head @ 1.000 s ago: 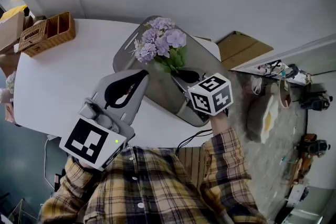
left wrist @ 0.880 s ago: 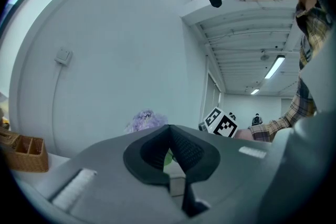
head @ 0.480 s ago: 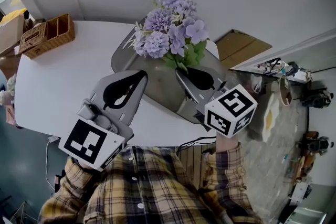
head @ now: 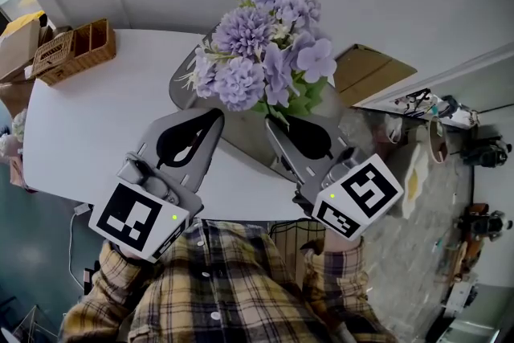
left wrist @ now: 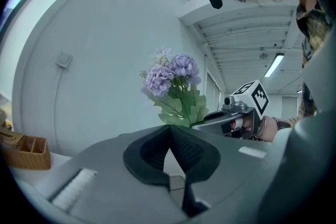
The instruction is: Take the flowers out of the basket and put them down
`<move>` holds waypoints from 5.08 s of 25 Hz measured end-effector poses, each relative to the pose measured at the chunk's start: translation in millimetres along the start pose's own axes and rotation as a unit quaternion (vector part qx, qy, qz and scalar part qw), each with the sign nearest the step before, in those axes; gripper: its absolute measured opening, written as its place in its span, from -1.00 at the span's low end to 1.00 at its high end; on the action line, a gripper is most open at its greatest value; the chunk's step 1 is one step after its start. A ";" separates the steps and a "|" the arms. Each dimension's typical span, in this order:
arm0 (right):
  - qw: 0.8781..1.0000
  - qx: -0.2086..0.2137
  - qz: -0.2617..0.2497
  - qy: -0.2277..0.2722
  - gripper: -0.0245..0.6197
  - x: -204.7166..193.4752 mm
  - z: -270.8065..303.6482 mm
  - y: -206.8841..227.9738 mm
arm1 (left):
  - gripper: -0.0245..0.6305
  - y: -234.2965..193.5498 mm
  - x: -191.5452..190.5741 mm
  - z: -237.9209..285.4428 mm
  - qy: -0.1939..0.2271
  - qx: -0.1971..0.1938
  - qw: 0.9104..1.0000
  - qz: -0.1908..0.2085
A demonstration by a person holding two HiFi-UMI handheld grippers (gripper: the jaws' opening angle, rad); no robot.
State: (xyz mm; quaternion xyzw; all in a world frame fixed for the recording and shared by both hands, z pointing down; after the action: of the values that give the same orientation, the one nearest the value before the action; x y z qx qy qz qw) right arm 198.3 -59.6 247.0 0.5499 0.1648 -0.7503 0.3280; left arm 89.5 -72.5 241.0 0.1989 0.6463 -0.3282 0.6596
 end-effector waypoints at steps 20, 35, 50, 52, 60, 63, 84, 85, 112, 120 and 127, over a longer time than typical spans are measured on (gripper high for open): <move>0.998 0.064 -0.002 0.018 -0.84 -8.7 13.1 -48.9 | -0.89 0.0 -9.4 -43.4 0.002 0.076 0.997 -0.009; 0.997 0.081 0.002 -0.005 -0.84 2.7 117.3 -98.5 | -0.90 -96.2 -1.3 -102.5 0.006 0.093 0.996 -0.014; 0.994 0.087 0.026 -0.060 -0.83 -23.3 231.3 -147.1 | -0.90 -192.6 -6.2 -171.4 -0.008 0.106 0.994 -0.019; 0.993 0.084 0.026 -0.074 -0.83 -37.0 251.2 -158.4 | -0.90 -207.8 -15.6 -187.2 -0.008 0.107 0.994 -0.021; 0.988 0.071 0.068 -0.119 -0.83 -87.3 279.1 -164.0 | -0.89 -221.0 -25.2 -205.2 -0.021 0.106 0.994 -0.027; 0.984 0.064 0.091 -0.139 -0.83 -108.8 283.2 -156.2 | -0.89 -222.8 -24.1 -200.5 -0.027 0.106 0.994 -0.029; 0.948 0.042 0.163 -0.271 -0.81 -240.2 307.5 -149.4 | -0.89 -233.7 -47.5 -202.7 -0.050 0.106 0.992 -0.041; 0.946 0.041 0.164 -0.276 -0.81 -244.3 308.6 -149.2 | -0.89 -234.0 -47.8 -202.8 -0.050 0.106 0.992 -0.042; 0.950 0.051 0.154 -0.265 -0.60 -238.8 300.1 -145.9 | -0.89 -222.7 -44.8 -180.7 -0.049 0.104 0.992 -0.043; 0.983 0.040 0.109 -0.141 -0.67 -129.8 259.8 -136.1 | -0.89 -191.1 -24.4 -151.7 -0.031 0.070 0.996 -0.033; 0.998 0.019 0.065 -0.018 -0.74 -39.6 203.3 -127.7 | -0.89 -158.9 -8.9 -122.8 -0.014 0.036 0.999 -0.022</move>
State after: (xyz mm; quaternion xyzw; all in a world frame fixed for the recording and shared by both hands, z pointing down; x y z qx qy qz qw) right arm -26.4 -77.6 338.8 0.5520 0.1087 -0.7398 0.3690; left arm -108.3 -98.6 264.9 0.2033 0.6292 -0.3682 0.6536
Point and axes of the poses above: the fingertips, and each gripper's own axes: z forward along the fingers, y to its right, x out of its top, the point moved 3 cm from there along -z, backward along the fingers, and after that the axes turned 9 degrees about x, right-handed, at the moved point
